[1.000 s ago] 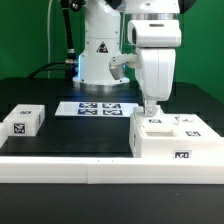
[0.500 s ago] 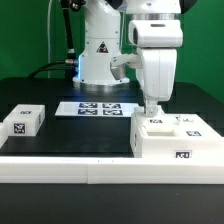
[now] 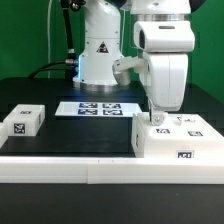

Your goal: Assemble cabinet

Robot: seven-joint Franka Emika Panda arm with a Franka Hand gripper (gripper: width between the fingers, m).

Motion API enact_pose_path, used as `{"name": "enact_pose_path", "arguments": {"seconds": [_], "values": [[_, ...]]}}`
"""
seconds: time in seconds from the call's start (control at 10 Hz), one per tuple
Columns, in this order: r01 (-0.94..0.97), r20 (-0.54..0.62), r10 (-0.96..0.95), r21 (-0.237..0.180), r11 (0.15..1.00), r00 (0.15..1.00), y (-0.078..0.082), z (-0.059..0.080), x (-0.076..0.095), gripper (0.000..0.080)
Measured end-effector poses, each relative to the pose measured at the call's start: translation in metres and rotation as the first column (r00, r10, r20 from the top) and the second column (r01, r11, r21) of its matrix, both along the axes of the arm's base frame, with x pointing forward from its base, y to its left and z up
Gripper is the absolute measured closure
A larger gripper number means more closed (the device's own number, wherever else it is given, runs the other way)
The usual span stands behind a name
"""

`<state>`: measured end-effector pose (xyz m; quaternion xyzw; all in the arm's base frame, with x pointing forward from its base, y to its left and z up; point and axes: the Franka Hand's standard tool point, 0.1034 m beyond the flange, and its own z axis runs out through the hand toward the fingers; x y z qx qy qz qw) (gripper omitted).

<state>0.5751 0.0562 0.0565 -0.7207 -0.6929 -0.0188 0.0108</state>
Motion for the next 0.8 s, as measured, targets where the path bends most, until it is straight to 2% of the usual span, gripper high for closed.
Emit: {"name": "enact_pose_path", "arguments": {"seconds": [0.6, 0.7, 0.8], "values": [[0.010, -0.001, -0.010, -0.001, 1.000, 1.000, -0.0011, 0.0001, 0.0002, 0.0725], [0.010, -0.001, -0.010, -0.001, 1.000, 1.000, -0.0012, 0.0001, 0.0002, 0.0487], [0.010, -0.001, -0.010, -0.001, 1.000, 1.000, -0.0012, 0.0000, 0.0002, 0.0487]]}}
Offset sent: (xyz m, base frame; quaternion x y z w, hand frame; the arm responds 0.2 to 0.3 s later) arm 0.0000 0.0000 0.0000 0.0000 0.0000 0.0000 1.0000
